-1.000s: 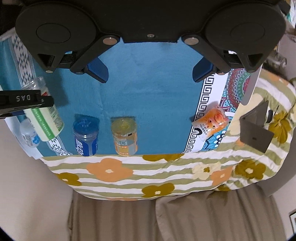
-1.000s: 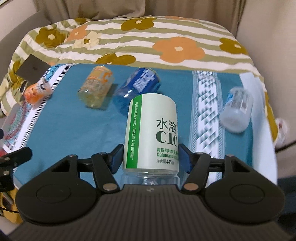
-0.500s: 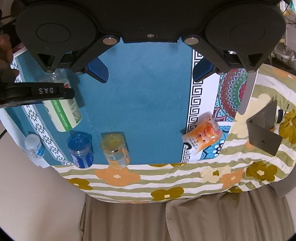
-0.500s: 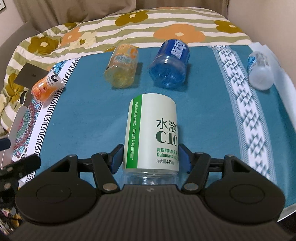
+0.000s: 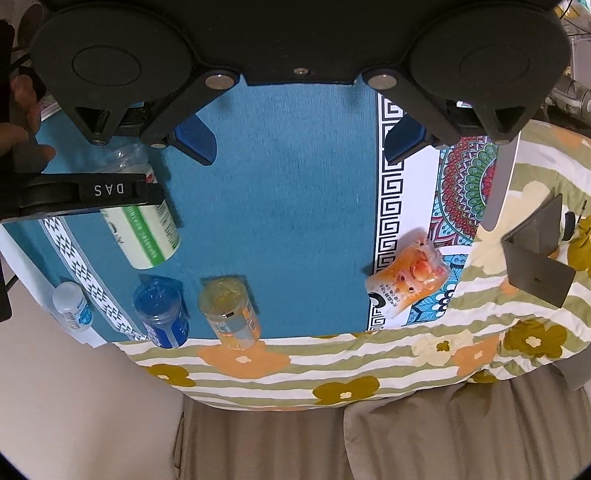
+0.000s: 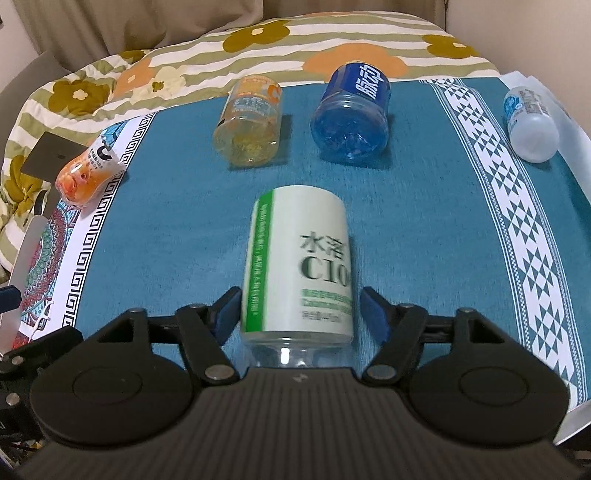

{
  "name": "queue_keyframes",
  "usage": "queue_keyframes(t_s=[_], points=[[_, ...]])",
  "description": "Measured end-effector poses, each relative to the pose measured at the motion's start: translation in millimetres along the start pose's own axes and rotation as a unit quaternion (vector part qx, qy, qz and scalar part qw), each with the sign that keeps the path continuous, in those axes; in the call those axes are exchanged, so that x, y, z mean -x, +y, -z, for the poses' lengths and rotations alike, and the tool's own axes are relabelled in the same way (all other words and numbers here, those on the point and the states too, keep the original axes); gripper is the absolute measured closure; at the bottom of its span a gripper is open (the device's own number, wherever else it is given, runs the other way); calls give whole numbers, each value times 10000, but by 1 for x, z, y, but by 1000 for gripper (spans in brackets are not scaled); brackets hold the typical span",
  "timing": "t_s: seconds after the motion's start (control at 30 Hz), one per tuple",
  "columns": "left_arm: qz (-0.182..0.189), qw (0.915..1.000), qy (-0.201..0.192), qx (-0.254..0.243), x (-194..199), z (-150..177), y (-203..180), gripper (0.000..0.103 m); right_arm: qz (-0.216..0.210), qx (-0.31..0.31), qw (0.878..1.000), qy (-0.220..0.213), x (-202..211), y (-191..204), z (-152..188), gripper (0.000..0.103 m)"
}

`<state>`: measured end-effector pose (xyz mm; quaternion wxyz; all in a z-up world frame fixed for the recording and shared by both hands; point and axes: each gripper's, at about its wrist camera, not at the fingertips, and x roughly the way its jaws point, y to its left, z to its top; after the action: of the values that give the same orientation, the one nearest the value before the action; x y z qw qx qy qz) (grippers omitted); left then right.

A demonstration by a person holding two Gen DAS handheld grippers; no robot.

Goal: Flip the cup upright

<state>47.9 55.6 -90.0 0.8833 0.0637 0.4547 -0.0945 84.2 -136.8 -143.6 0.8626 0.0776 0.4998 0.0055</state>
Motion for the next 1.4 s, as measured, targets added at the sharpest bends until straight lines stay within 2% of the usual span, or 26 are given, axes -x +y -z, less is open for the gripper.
queue_keyframes(t_s=[0.07, 0.3, 0.5, 0.57, 0.87, 1.1, 1.23, 1.4], points=[[13, 10000, -13, 15, 1, -1, 1, 3, 17, -54, 10000, -21, 1, -1, 0, 4], [43, 10000, -78, 31, 8, -5, -1, 3, -17, -155, 9999, -60, 11, -5, -3, 4], [142, 9997, -174, 100, 27, -17, -6, 3, -49, -330, 9994, -121, 41, -14, -10, 3], [170, 9996, -193, 115, 32, -21, -11, 4, -56, -325, 9994, -135, 53, -21, -12, 0], [-37, 9996, -227, 147, 44, -41, -58, 4, 38, -38, 10000, -66, 89, -78, -23, 0], [73, 9994, 241, 243, 20, -61, -102, 4, 178, 357, 9992, -93, 105, -122, -24, 0], [201, 9967, 711, 328, -9, -79, -122, 5, 68, 425, 9991, -38, 101, -150, -23, 0], [171, 9912, 1275, 305, -45, -102, -138, 8, -4, 551, 9984, 101, 87, -176, -22, 0]])
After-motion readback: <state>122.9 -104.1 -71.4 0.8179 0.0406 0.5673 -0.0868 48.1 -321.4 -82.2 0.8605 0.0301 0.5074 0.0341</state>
